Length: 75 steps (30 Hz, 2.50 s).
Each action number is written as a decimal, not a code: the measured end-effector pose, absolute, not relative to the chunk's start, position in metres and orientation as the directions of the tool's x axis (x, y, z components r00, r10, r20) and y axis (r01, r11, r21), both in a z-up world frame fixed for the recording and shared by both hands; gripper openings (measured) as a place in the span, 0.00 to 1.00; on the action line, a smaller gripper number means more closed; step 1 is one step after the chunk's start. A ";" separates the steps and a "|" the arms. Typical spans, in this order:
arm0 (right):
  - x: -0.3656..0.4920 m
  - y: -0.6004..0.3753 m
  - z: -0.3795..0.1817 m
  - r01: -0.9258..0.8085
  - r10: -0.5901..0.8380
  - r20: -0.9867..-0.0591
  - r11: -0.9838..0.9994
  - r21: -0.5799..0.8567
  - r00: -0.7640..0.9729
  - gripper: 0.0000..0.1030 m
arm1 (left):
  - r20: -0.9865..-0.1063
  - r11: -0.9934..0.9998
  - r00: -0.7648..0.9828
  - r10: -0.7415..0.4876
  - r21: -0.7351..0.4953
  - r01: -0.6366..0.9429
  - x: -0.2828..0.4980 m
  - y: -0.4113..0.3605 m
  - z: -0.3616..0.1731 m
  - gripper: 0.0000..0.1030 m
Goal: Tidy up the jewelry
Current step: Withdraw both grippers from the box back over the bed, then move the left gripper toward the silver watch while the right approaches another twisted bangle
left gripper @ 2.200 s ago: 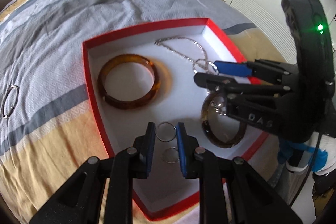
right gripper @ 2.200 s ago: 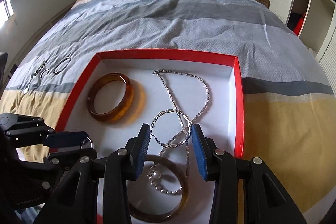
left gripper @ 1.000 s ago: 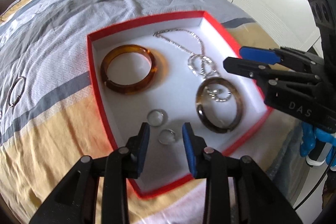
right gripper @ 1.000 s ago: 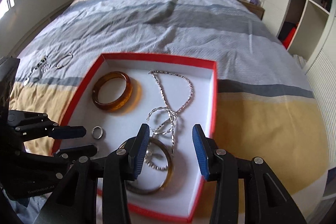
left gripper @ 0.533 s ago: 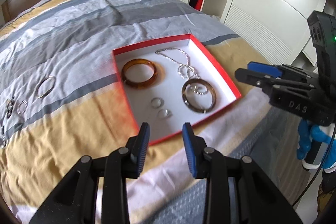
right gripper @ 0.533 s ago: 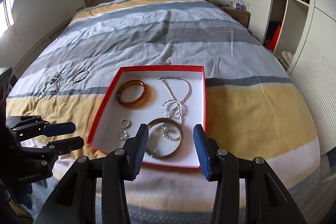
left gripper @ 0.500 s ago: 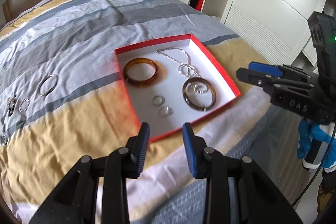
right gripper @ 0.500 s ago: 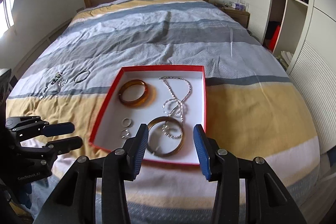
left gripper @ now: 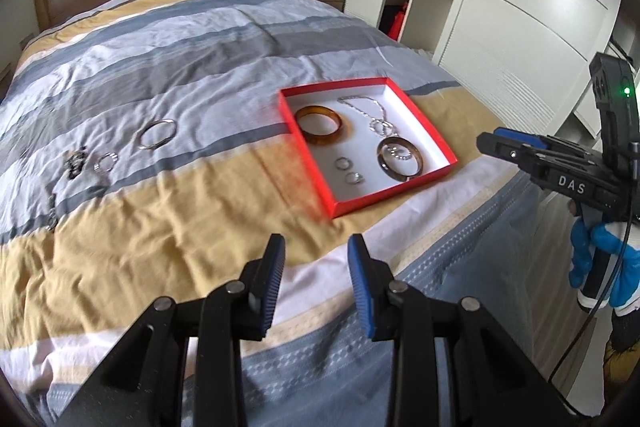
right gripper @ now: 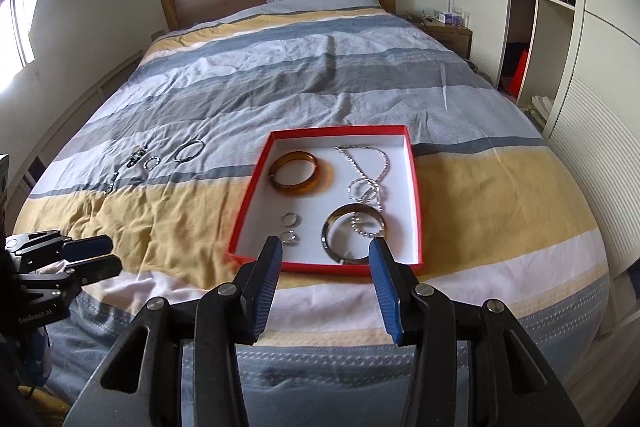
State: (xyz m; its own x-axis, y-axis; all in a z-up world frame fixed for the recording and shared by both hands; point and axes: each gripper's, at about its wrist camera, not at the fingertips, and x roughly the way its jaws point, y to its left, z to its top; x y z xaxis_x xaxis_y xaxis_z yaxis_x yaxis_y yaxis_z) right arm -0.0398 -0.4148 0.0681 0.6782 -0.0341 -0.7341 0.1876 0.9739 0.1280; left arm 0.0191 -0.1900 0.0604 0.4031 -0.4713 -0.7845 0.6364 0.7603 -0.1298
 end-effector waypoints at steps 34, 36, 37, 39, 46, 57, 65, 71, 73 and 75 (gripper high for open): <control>-0.045 -0.311 0.102 0.020 0.038 -0.722 0.997 0.072 0.691 0.47 | -0.722 0.937 0.612 -0.323 -0.155 0.312 -0.010 0.007 0.060 0.35; -0.039 -0.310 0.095 0.017 0.048 -0.732 0.997 0.081 0.680 0.47 | -0.737 0.943 0.601 -0.309 -0.153 0.297 -0.005 0.010 0.053 0.35; -0.036 -0.310 0.091 0.015 0.051 -0.736 0.996 0.083 0.675 0.47 | -0.743 0.945 0.597 -0.302 -0.150 0.291 -0.003 0.011 0.051 0.35; -0.028 -0.310 0.082 0.010 0.064 -0.746 0.996 0.094 0.663 0.47 | -0.757 0.950 0.588 -0.285 -0.141 0.279 0.003 0.013 0.044 0.35; 0.004 -0.307 0.056 -0.020 0.115 -0.774 0.991 0.131 0.623 0.47 | -0.785 0.963 0.573 -0.237 -0.114 0.243 0.028 0.016 0.026 0.35; 0.083 -0.276 0.008 -0.127 0.228 -0.805 0.974 0.189 0.548 0.47 | -0.814 0.975 0.543 -0.206 -0.124 0.185 0.101 0.034 0.002 0.35; 0.156 -0.223 -0.013 -0.272 0.313 -0.813 0.942 0.198 0.491 0.47 | -0.814 0.980 0.548 -0.192 -0.131 0.148 0.176 0.047 -0.012 0.35; 0.223 -0.172 -0.029 -0.363 0.390 -0.801 0.902 0.234 0.453 0.47 | -0.824 0.985 0.541 -0.167 -0.120 0.121 0.232 0.054 -0.027 0.35; 0.239 -0.161 -0.034 -0.378 0.404 -0.798 0.894 0.241 0.448 0.47 | -0.829 0.987 0.538 -0.155 -0.110 0.114 0.250 0.056 -0.034 0.35; 0.258 -0.150 -0.042 -0.383 0.418 -0.796 0.888 0.256 0.437 0.47 | -0.836 0.988 0.529 -0.148 -0.106 0.109 0.265 0.058 -0.043 0.35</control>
State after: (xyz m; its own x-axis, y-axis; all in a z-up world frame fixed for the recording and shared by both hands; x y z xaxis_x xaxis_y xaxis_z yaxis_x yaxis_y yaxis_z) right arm 0.2580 -0.1504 -0.0418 0.4372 0.4179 -0.7964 -0.3830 0.8877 0.2556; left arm 0.2651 0.0581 -0.0433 0.5290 -0.1481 -0.8356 0.1094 0.9883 -0.1059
